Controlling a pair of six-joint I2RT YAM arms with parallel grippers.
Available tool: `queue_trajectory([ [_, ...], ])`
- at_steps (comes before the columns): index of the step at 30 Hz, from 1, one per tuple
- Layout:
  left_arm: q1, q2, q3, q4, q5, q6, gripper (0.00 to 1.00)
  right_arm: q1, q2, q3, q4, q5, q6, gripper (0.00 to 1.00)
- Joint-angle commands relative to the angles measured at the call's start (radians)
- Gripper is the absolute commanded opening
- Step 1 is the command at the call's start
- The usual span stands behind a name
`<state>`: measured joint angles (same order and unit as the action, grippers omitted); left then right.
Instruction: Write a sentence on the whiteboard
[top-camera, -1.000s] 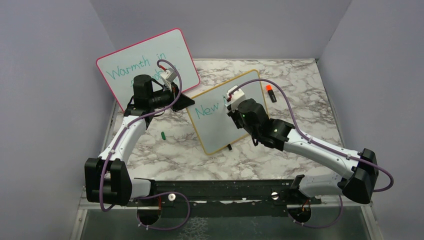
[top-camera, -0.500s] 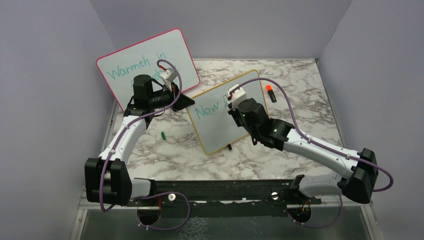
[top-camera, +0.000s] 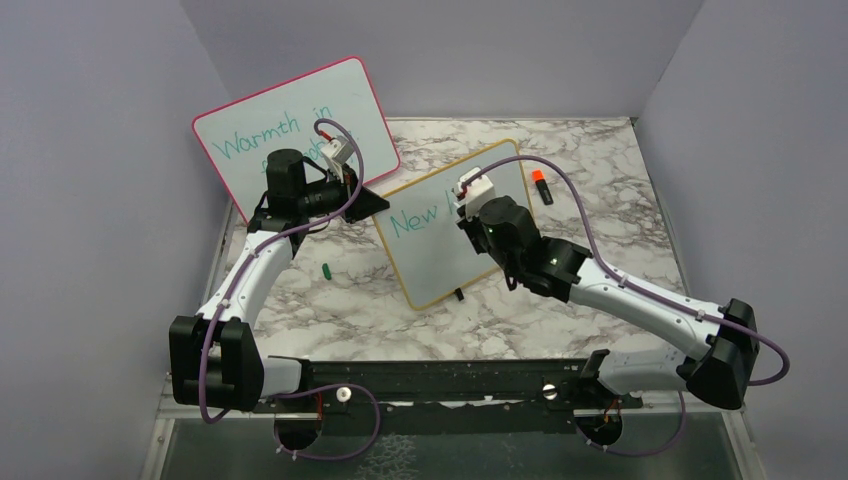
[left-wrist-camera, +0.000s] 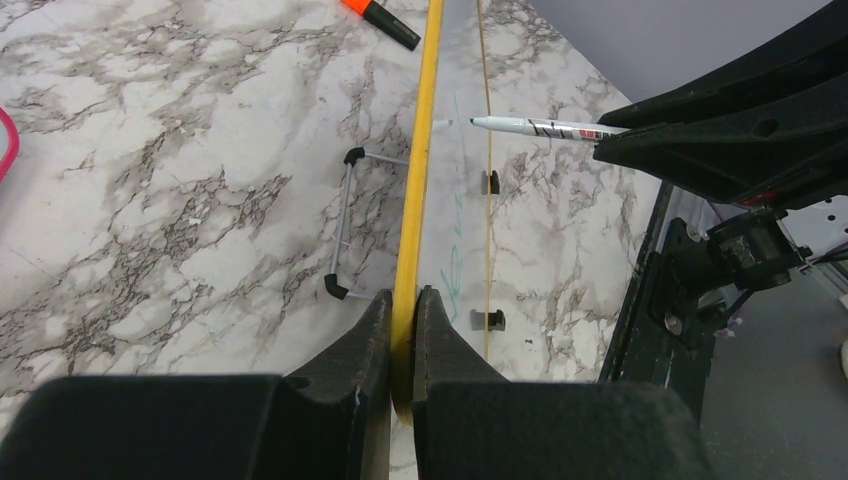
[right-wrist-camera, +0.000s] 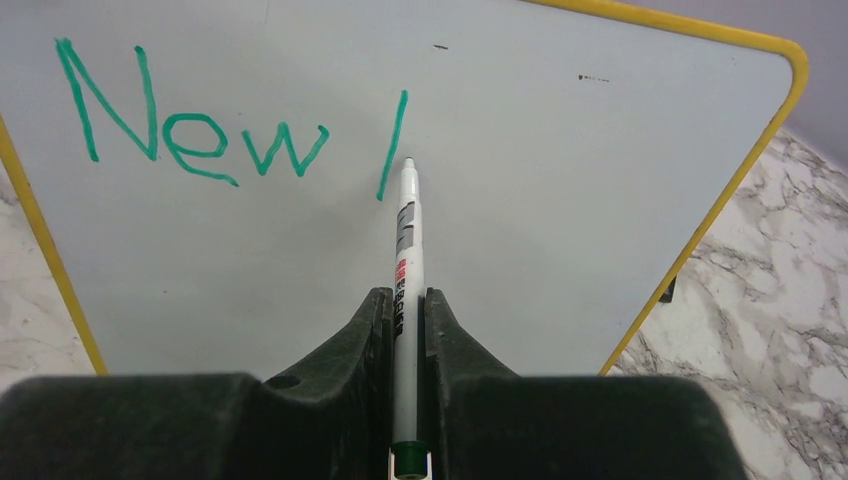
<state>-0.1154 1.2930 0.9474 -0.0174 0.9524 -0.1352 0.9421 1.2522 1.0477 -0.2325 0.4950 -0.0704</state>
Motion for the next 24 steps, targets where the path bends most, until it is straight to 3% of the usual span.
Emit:
queue_trajectory([
  [1,-0.02,0.032,-0.012,-0.075,-0.066,0.074,0.0,-0.005,-0.022,0.01,0.013,-0.043,0.006,0.0],
  [24,-0.02,0.032,-0.01,-0.073,-0.062,0.075,0.0,-0.005,0.038,0.025,0.019,-0.046,-0.01,0.0],
])
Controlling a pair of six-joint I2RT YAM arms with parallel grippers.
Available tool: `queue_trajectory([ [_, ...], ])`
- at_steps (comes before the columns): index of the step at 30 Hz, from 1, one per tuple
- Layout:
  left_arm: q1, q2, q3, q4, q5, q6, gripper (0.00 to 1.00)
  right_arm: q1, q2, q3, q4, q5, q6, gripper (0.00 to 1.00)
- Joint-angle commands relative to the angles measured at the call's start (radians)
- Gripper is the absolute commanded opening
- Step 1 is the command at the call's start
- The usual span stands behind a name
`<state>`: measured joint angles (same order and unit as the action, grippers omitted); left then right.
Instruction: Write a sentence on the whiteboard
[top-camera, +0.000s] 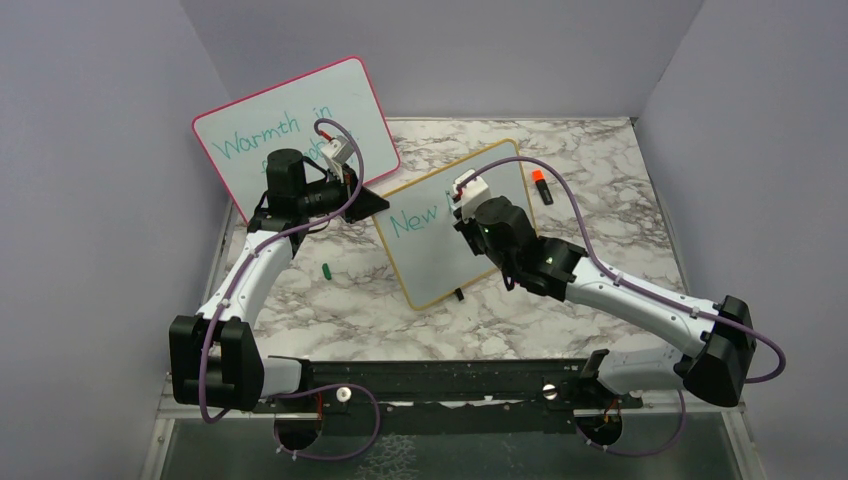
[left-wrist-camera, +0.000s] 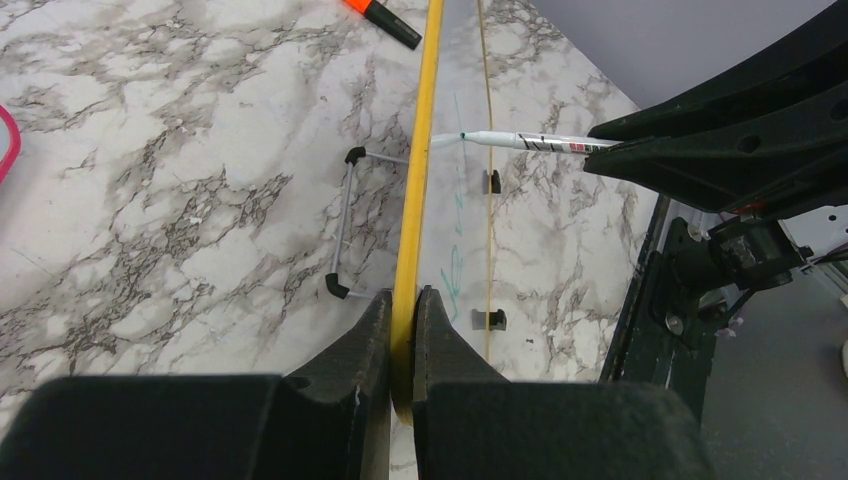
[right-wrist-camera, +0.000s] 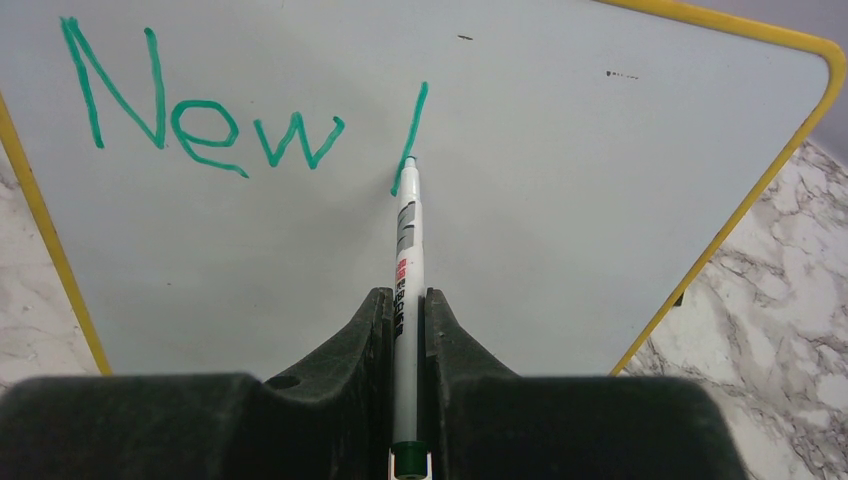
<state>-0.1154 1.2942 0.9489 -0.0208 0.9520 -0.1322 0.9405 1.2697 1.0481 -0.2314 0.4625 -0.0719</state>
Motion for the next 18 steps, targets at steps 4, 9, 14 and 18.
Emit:
queue_trajectory([
  [4,-0.02,0.029,-0.013,-0.071,-0.064,0.072,0.0,-0.003,0.02,0.022,0.025,0.029,-0.008,0.0],
  [9,-0.02,0.031,-0.013,-0.071,-0.064,0.071,0.0,-0.004,0.02,0.015,0.027,0.083,-0.006,0.0],
  [14,-0.02,0.031,-0.013,-0.071,-0.064,0.072,0.0,-0.005,0.023,0.016,0.009,0.084,-0.003,0.0],
  [18,-0.02,0.03,-0.012,-0.07,-0.065,0.072,0.0,-0.006,0.025,0.019,-0.018,0.064,0.003,0.0],
])
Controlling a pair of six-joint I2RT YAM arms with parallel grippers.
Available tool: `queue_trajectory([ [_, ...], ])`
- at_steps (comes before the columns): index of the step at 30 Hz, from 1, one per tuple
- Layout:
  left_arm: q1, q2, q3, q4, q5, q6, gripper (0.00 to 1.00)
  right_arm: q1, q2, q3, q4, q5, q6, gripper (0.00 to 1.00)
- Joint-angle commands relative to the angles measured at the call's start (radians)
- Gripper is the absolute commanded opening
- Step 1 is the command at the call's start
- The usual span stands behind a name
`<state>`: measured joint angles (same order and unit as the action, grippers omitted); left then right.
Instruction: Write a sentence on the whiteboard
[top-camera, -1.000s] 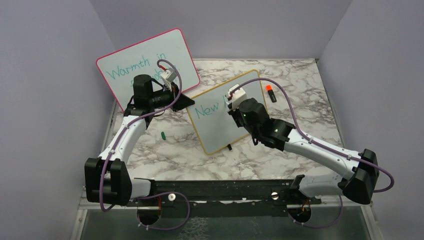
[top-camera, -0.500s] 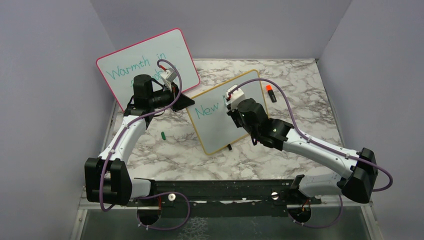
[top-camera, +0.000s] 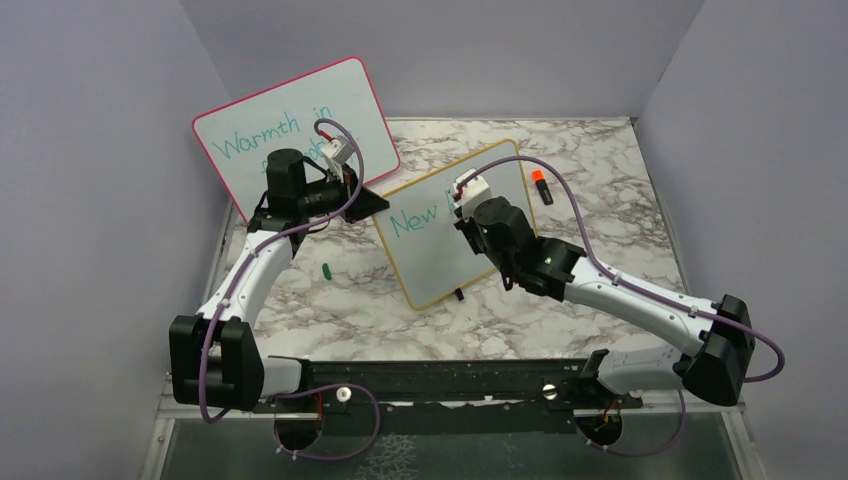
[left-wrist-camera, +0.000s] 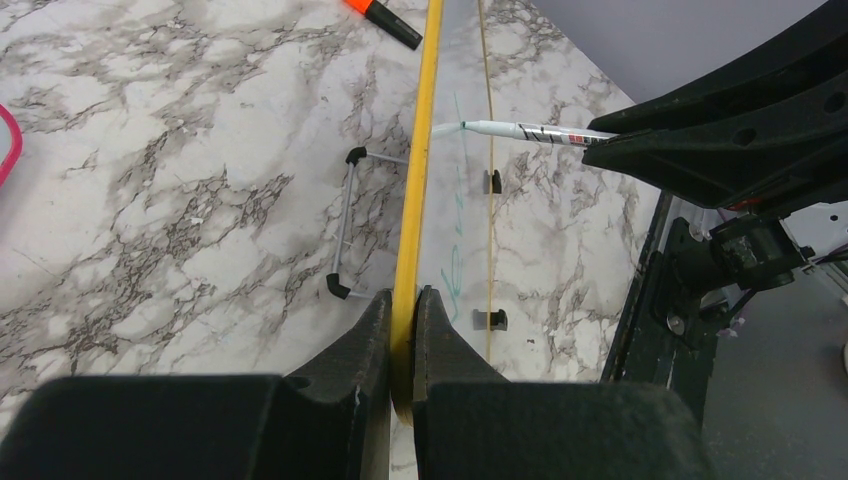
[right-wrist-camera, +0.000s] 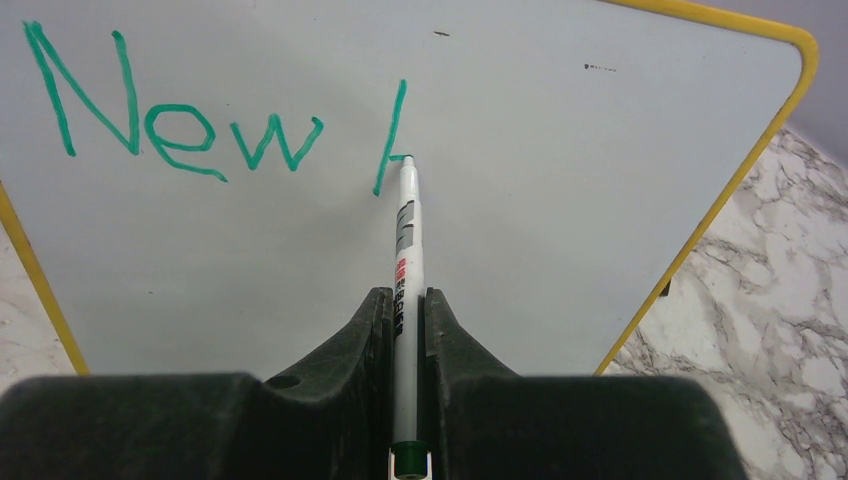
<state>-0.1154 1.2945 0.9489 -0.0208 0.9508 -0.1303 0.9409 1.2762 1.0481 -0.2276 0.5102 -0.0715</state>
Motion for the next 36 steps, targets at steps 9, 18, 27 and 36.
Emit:
queue_trajectory([
  [9,-0.02,0.028,-0.013,-0.071,-0.066,0.07,0.0,-0.006,0.009,0.012,-0.071,-0.014,0.023,0.0],
  [18,-0.02,0.03,-0.013,-0.071,-0.066,0.07,0.0,-0.005,0.003,0.007,-0.086,-0.061,0.027,0.0],
  [27,-0.02,0.033,-0.012,-0.072,-0.066,0.07,0.0,-0.004,0.006,0.016,-0.088,-0.113,0.021,0.0],
  [36,-0.02,0.034,-0.01,-0.072,-0.063,0.069,0.0,-0.006,0.003,0.018,-0.061,-0.136,0.024,0.0],
])
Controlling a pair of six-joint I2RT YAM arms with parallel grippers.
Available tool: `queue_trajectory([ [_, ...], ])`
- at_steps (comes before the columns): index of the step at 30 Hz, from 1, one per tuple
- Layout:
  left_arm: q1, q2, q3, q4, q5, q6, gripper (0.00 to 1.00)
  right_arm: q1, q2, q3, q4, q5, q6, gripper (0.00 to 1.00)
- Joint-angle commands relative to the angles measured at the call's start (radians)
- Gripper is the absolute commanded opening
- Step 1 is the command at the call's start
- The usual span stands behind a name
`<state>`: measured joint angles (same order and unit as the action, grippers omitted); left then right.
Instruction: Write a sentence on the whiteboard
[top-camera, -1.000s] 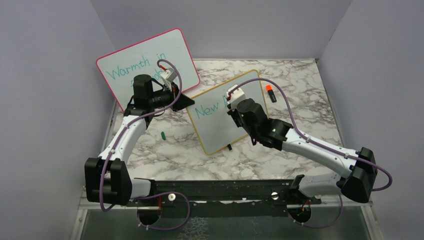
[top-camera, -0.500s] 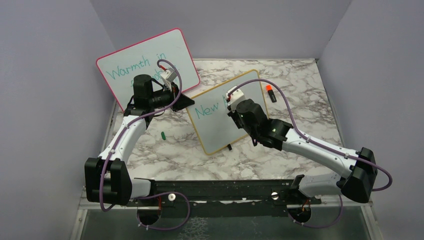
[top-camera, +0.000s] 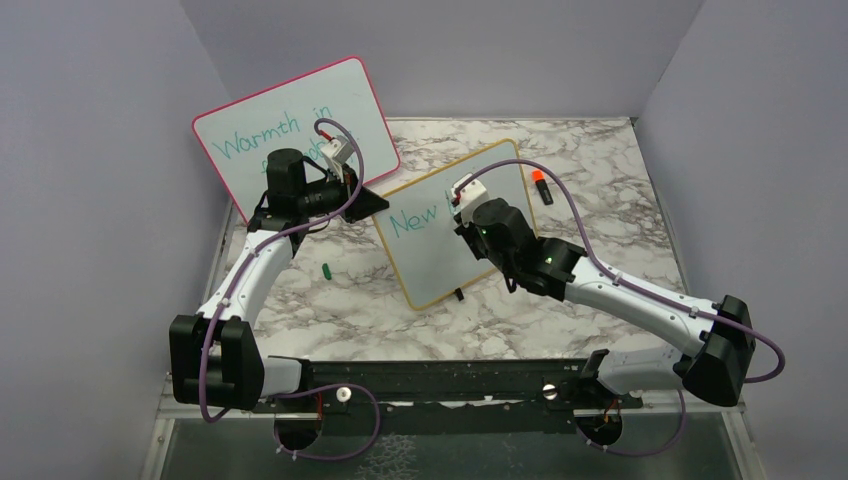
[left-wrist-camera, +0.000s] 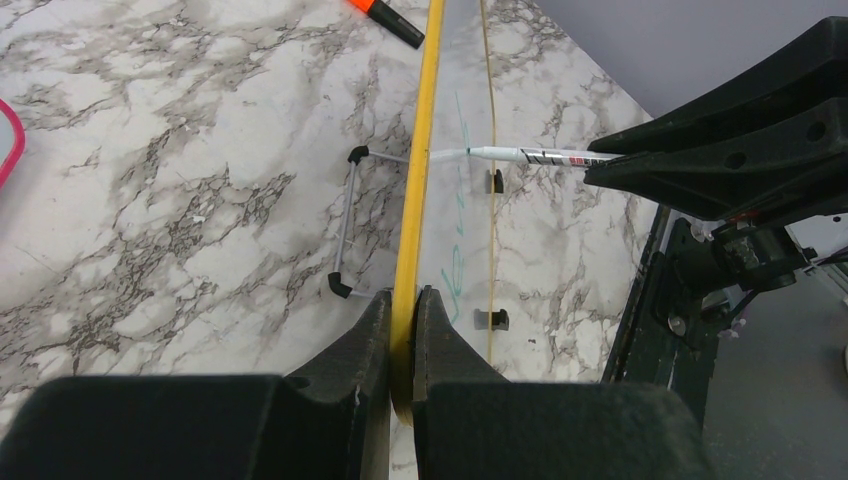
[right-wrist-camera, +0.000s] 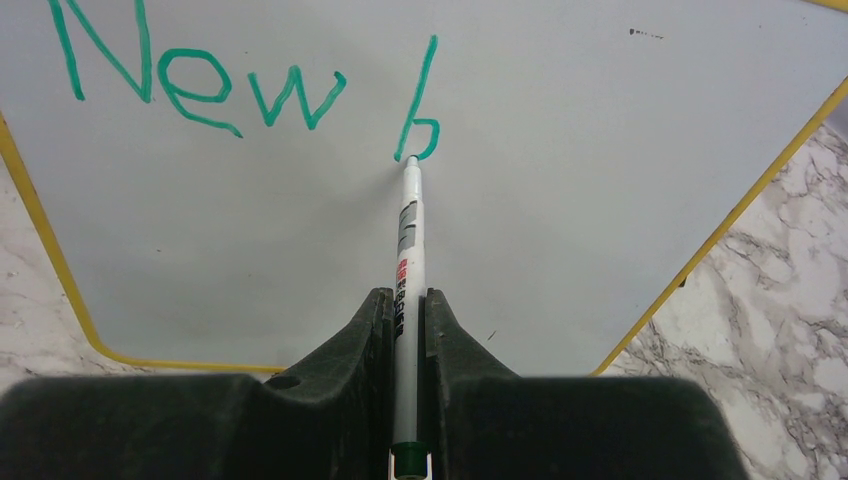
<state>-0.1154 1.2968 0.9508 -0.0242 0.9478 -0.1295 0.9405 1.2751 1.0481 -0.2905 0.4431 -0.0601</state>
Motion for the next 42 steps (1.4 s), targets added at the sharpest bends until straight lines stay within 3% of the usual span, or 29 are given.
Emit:
queue_trajectory([
  [1,-0.02,0.032,-0.012,-0.068,-0.06,0.07,0.0,-0.005,0.004,0.019,0.004,-0.071,0.013,0.0],
  [11,-0.02,0.03,-0.014,-0.069,-0.062,0.068,0.0,-0.005,-0.003,0.023,0.004,-0.088,0.016,0.0],
  [28,-0.02,0.025,-0.011,-0.083,-0.084,0.081,0.0,-0.013,-0.069,-0.015,0.028,0.072,-0.01,0.0],
  [42,-0.02,0.033,-0.005,-0.094,-0.087,0.086,0.0,-0.034,-0.086,-0.048,0.076,0.039,-0.032,0.0],
])
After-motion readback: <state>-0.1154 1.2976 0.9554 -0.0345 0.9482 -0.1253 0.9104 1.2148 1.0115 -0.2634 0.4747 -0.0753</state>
